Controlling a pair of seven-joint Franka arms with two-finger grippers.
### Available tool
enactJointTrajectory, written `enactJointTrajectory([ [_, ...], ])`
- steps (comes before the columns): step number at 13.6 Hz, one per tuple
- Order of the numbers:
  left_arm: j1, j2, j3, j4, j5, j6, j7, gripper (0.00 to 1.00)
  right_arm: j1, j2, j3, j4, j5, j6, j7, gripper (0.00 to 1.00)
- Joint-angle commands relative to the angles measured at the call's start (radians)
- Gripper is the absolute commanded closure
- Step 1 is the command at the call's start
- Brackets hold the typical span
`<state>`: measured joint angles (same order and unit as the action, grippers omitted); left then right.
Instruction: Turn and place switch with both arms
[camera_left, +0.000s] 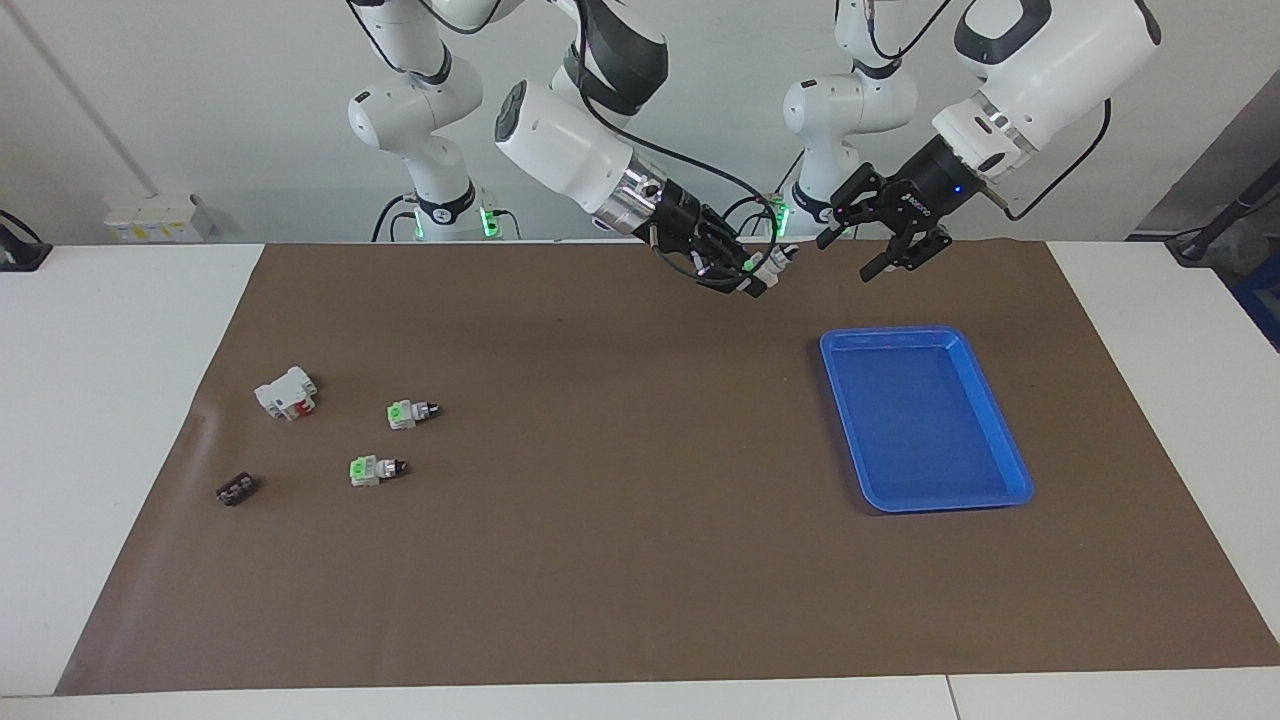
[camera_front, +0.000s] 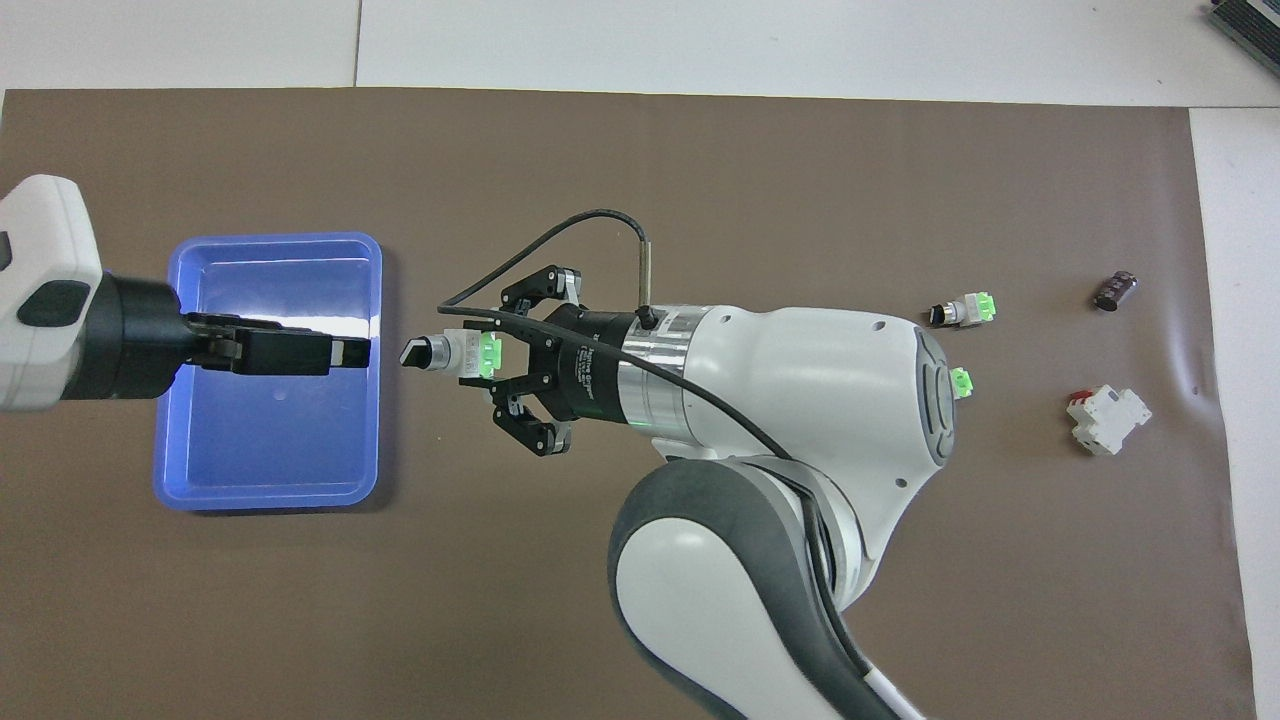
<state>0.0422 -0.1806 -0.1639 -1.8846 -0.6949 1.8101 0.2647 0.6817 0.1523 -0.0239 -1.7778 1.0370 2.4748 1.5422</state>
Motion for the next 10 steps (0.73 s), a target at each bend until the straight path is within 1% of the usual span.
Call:
enactJointTrajectory([
  [1,-0.005,-0.031,0.010,-0.027,-0.093,-0.009,0.027,0.25,0.007,-0.008,-0.004,-0.011,0.012,0.018,0.003,1.00],
  [4,-0.015,-0.030,0.009,-0.027,-0.107,0.000,0.105,0.32,0.010,-0.008,-0.004,-0.012,0.011,0.039,0.003,1.00],
  [7,-0.028,-0.030,0.007,-0.027,-0.107,0.009,0.120,0.40,0.015,-0.008,-0.004,-0.017,0.012,0.047,-0.001,1.00],
  [8,-0.034,-0.028,0.006,-0.027,-0.107,0.030,0.131,0.42,0.015,-0.008,-0.004,-0.017,0.012,0.047,-0.001,1.00],
  [10,-0.065,-0.028,0.004,-0.028,-0.109,0.066,0.139,0.43,0.016,-0.008,-0.004,-0.017,0.011,0.047,-0.001,1.00],
])
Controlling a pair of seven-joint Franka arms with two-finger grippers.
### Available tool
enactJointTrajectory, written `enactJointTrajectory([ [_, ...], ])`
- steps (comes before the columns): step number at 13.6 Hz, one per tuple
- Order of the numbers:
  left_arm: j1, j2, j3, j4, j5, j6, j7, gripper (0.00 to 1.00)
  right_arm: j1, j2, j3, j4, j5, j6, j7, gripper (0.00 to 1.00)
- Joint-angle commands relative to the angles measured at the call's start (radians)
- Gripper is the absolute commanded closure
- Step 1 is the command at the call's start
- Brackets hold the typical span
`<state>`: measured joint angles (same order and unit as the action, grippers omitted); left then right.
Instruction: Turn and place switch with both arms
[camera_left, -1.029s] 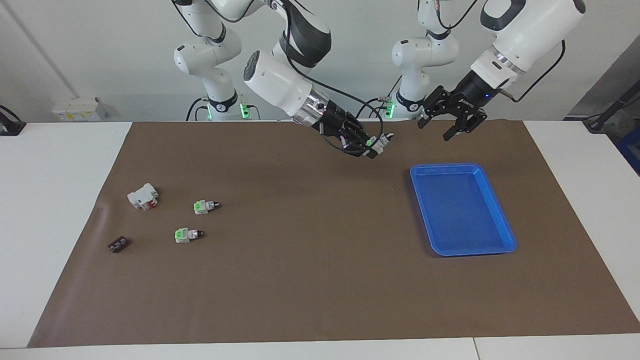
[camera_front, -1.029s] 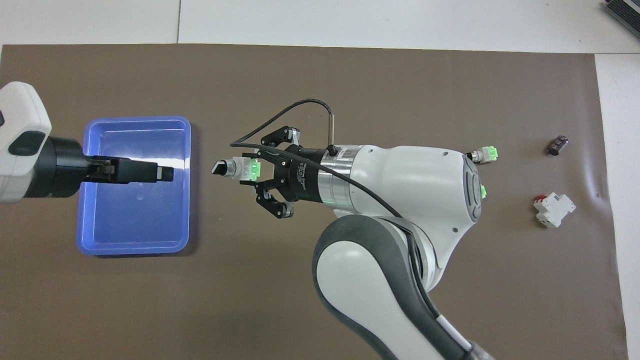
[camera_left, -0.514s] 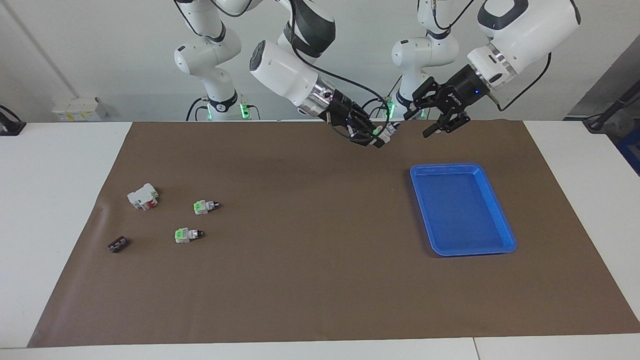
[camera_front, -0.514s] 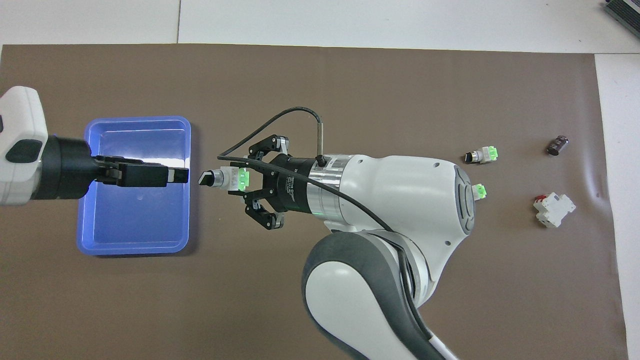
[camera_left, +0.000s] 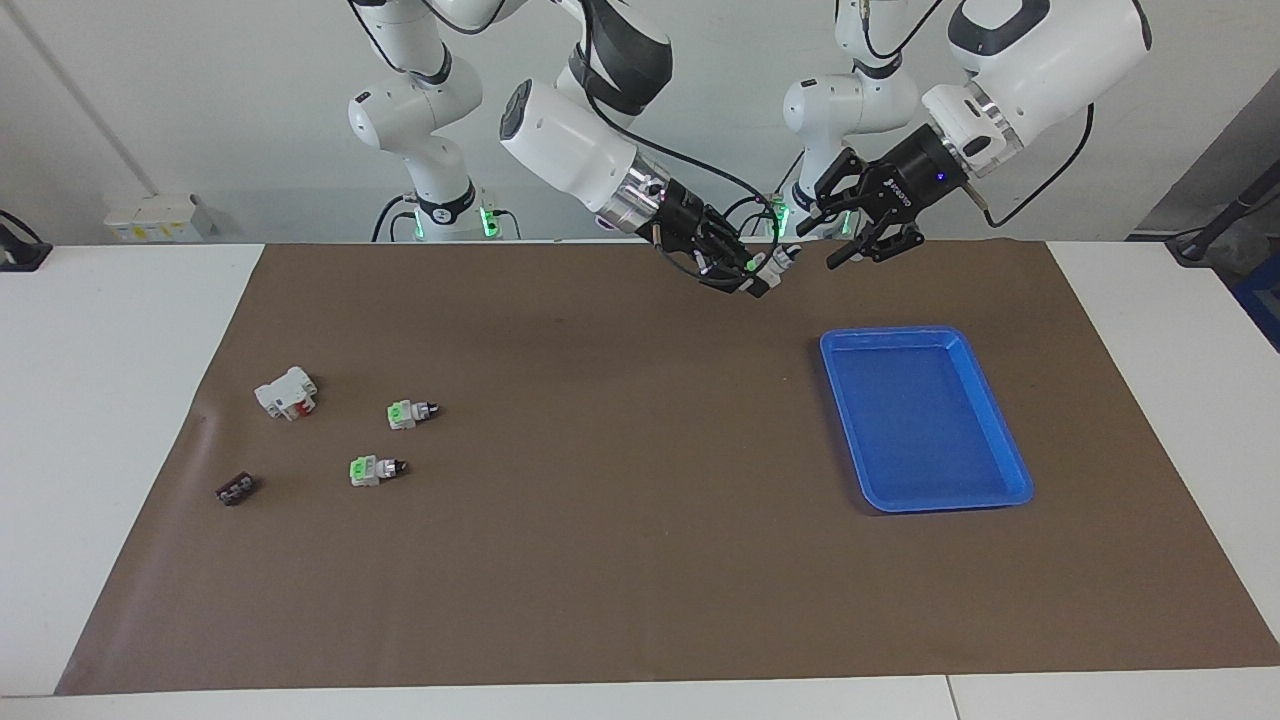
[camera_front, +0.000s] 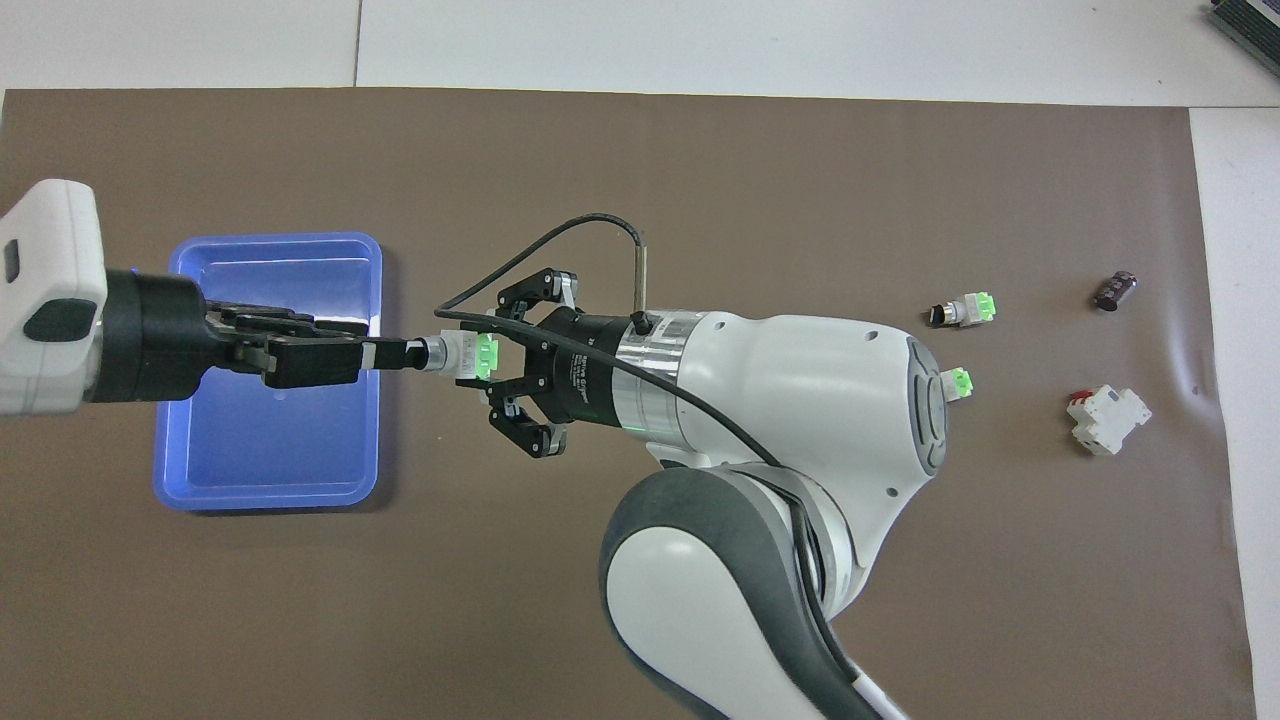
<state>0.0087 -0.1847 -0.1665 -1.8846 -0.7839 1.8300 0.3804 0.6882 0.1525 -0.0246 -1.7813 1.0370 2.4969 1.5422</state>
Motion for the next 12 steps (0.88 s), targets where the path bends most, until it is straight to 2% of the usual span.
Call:
enactJointTrajectory([
  [1,-0.032,-0.022,0.007,-0.028,-0.020,0.049,0.023,0.46,0.010,-0.008,-0.003,-0.015,0.011,0.025,0.001,1.00],
  [7,-0.049,-0.024,0.008,-0.039,-0.017,0.100,0.049,0.53,0.010,-0.008,-0.003,-0.015,0.012,0.025,0.004,1.00],
  [12,-0.047,-0.030,0.008,-0.051,-0.015,0.083,0.094,0.53,0.010,-0.008,-0.003,-0.015,0.012,0.025,0.004,1.00],
])
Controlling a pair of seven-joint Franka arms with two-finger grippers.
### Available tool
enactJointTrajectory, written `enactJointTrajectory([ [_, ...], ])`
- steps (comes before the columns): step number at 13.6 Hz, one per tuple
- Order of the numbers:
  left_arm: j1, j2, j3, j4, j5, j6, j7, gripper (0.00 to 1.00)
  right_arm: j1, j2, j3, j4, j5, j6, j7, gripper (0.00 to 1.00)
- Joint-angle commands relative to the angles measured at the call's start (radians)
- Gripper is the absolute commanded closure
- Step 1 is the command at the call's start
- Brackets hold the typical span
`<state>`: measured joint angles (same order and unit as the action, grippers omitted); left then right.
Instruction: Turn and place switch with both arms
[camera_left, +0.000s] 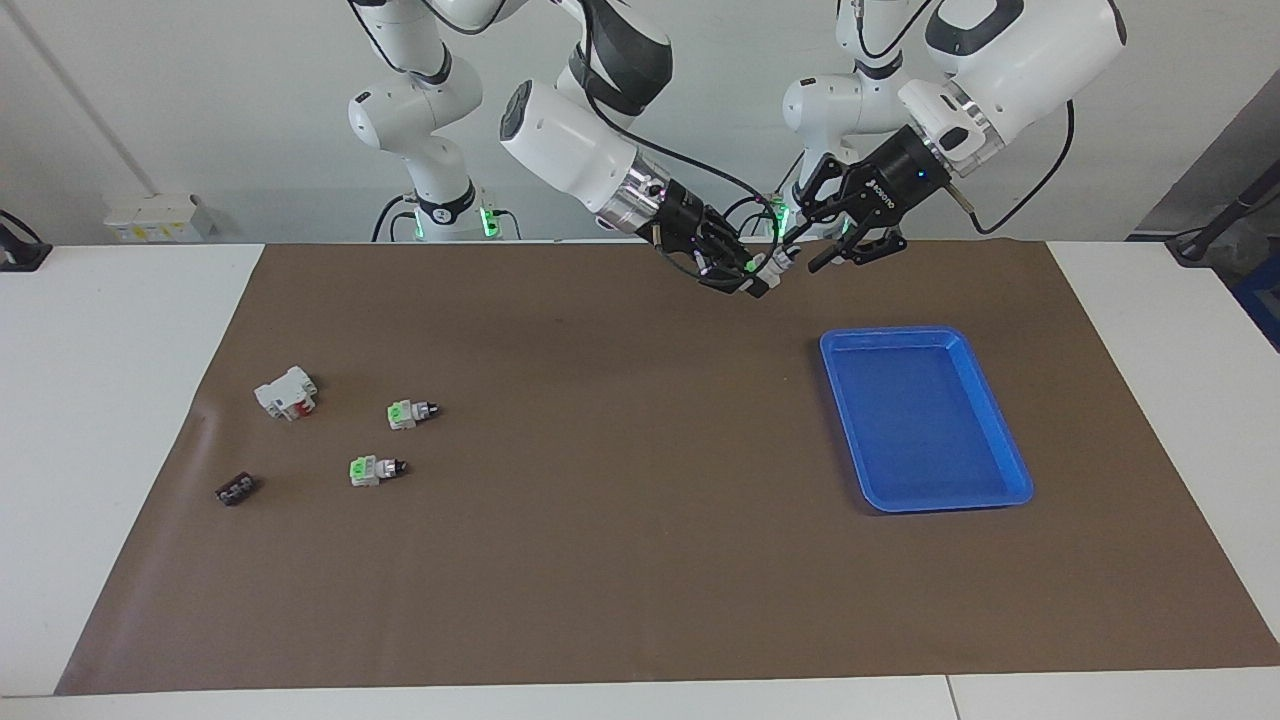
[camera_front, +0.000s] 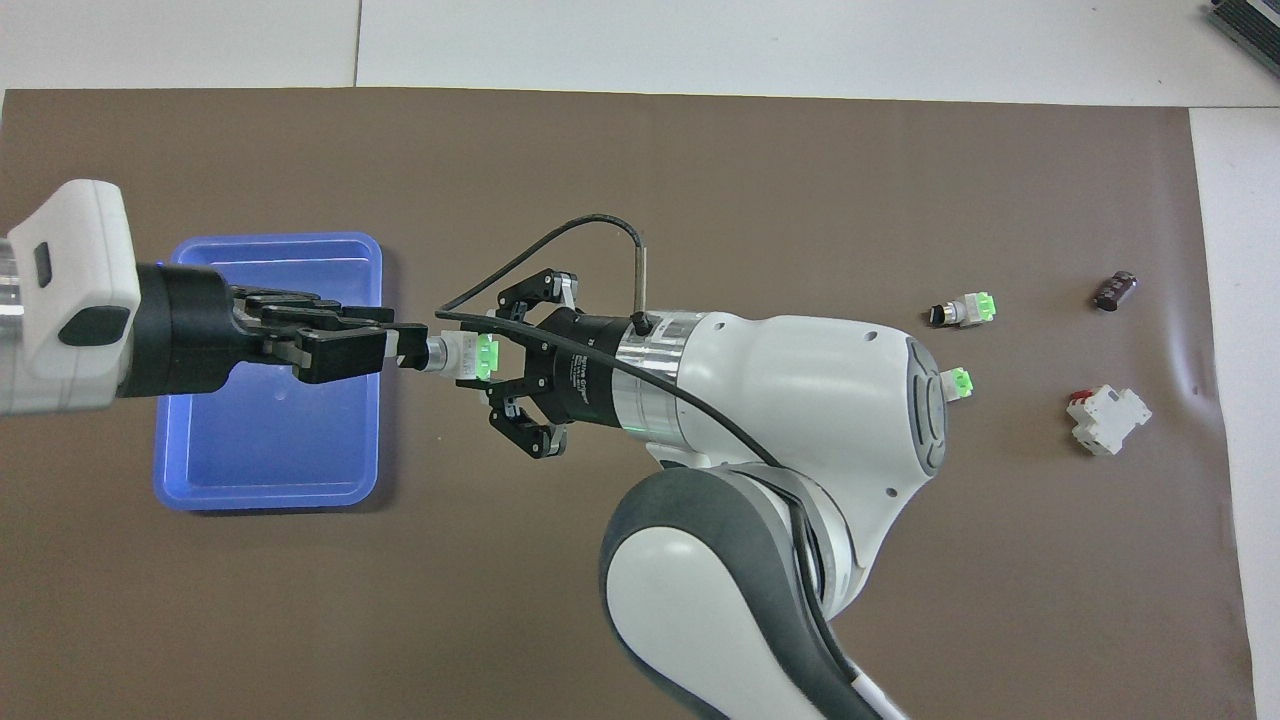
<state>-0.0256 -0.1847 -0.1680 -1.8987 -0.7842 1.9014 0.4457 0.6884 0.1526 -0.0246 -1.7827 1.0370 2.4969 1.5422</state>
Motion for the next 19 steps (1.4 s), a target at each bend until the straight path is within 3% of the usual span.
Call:
enactJointTrajectory([
  [1,-0.013,-0.032,0.010,-0.037,-0.015,0.011,0.030,0.53,0.010,-0.008,-0.003,-0.014,0.012,0.025,0.004,1.00],
  [6,-0.013,-0.036,0.012,-0.046,-0.009,-0.005,0.080,0.53,0.010,-0.008,-0.003,-0.014,0.012,0.025,0.003,1.00],
  [11,-0.013,-0.038,0.012,-0.051,-0.006,-0.008,0.105,0.60,0.010,-0.008,-0.003,-0.014,0.012,0.025,0.004,1.00],
  [19,-0.013,-0.038,0.013,-0.051,0.000,-0.008,0.119,0.82,0.010,-0.008,-0.003,-0.014,0.012,0.025,0.004,1.00],
])
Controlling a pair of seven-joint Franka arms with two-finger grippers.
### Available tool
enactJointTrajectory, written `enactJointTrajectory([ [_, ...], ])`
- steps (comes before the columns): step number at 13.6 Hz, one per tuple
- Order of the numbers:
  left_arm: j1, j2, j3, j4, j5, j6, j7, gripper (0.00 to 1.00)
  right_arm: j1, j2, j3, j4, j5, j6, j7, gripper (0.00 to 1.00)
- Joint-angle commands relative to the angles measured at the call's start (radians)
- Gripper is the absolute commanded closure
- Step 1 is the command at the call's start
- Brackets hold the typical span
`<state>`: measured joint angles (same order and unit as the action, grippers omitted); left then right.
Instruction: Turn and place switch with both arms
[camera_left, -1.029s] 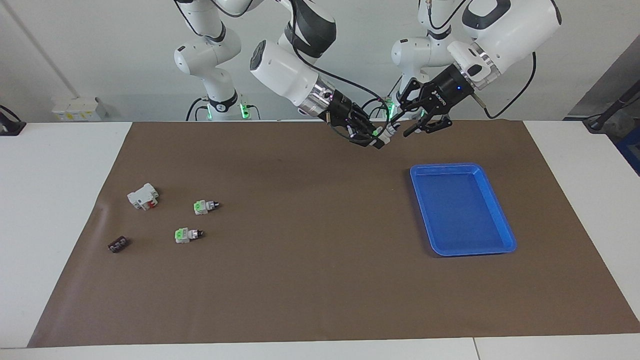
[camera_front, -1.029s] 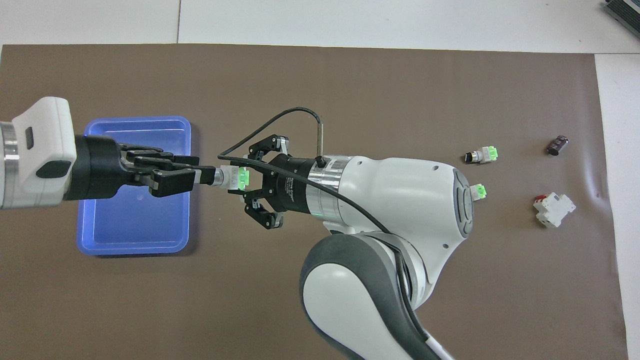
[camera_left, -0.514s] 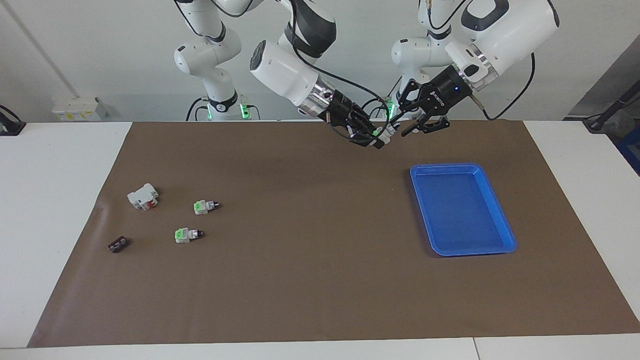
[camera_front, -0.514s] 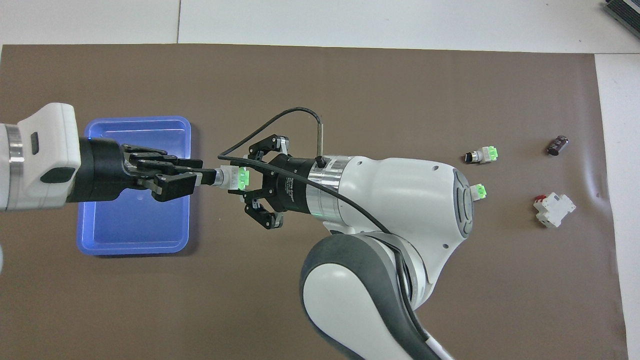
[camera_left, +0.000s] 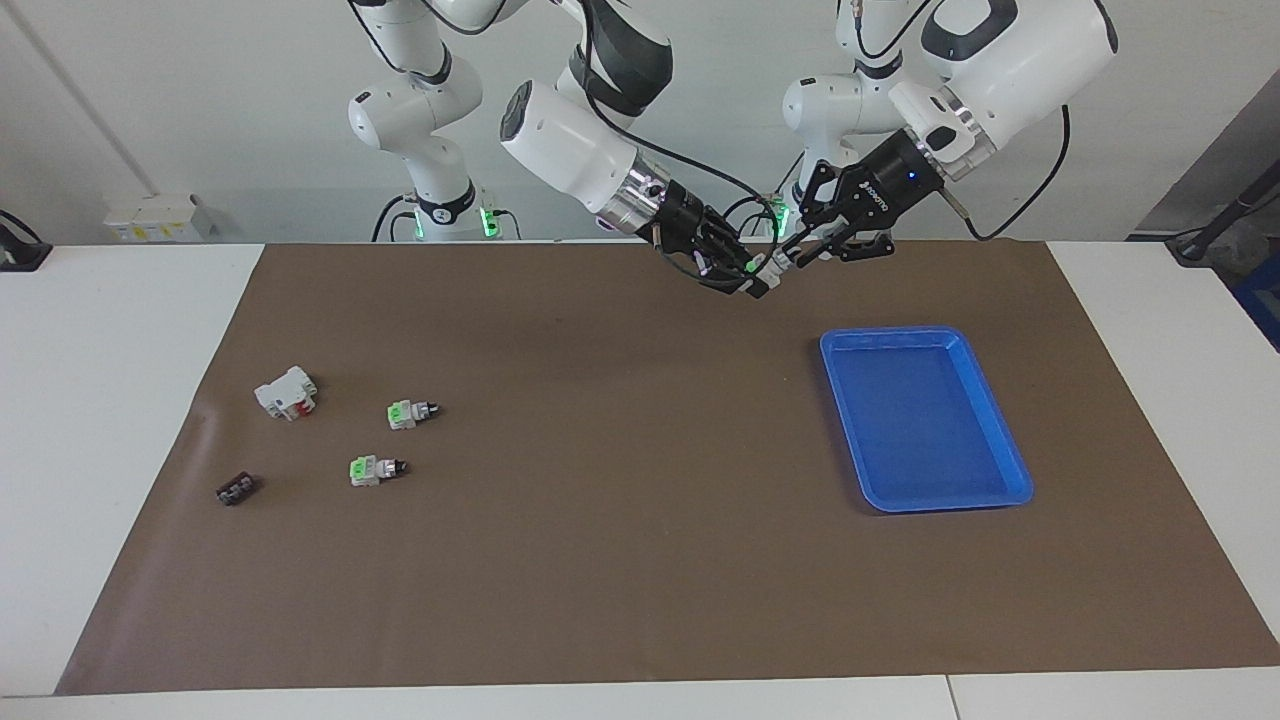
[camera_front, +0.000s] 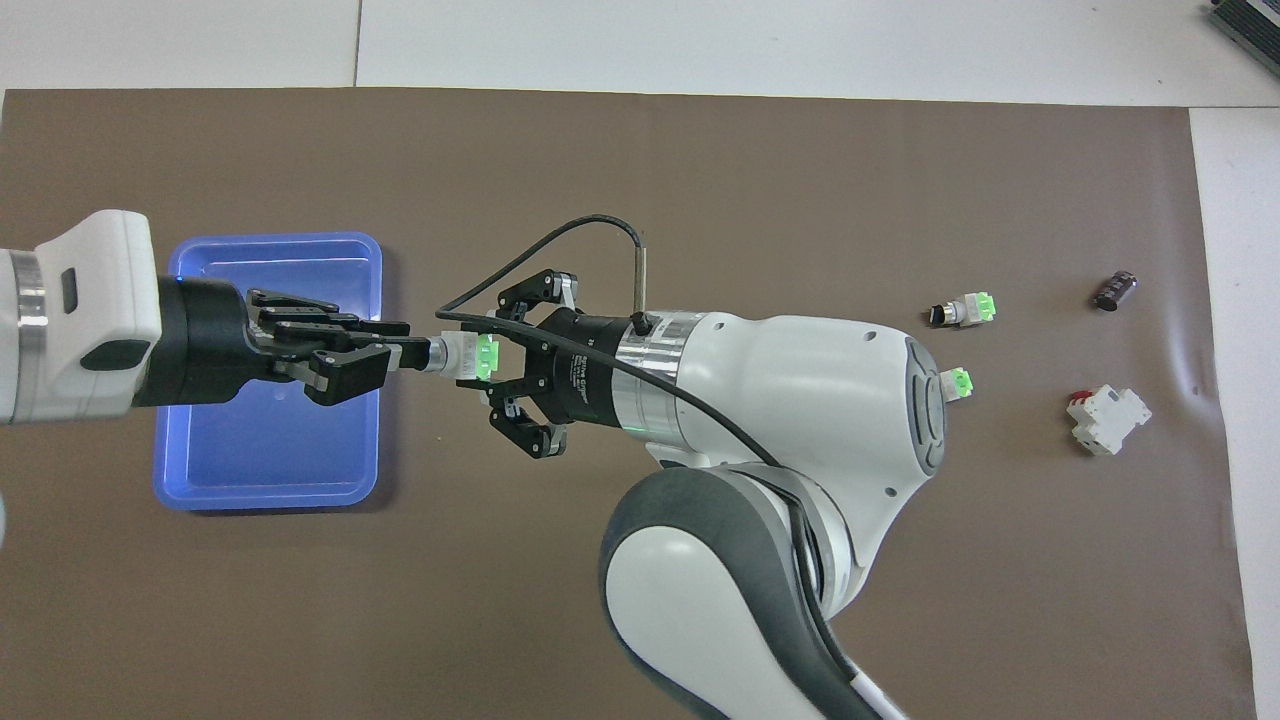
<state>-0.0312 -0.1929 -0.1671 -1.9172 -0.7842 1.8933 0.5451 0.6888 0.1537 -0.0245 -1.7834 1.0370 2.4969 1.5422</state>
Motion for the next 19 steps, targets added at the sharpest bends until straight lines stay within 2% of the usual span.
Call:
enactJointTrajectory([
  [1,-0.007,-0.030,0.012,-0.033,0.000,0.000,0.019,0.88,0.009,-0.009,-0.003,-0.013,0.012,0.025,0.004,1.00],
  [3,-0.007,-0.030,0.012,-0.033,0.000,0.000,0.016,1.00,0.009,-0.009,-0.003,-0.013,0.012,0.025,0.006,1.00],
  [9,-0.006,-0.051,0.012,-0.071,0.000,0.000,-0.026,1.00,0.009,-0.009,-0.003,-0.013,0.012,0.025,0.006,1.00],
  [14,0.007,-0.059,0.012,-0.074,0.057,-0.060,-0.236,1.00,0.009,-0.009,-0.003,-0.013,0.012,0.025,0.006,1.00],
  [19,0.002,-0.063,0.011,-0.075,0.094,-0.082,-0.565,1.00,0.009,-0.009,-0.003,-0.013,0.012,0.025,0.006,1.00],
])
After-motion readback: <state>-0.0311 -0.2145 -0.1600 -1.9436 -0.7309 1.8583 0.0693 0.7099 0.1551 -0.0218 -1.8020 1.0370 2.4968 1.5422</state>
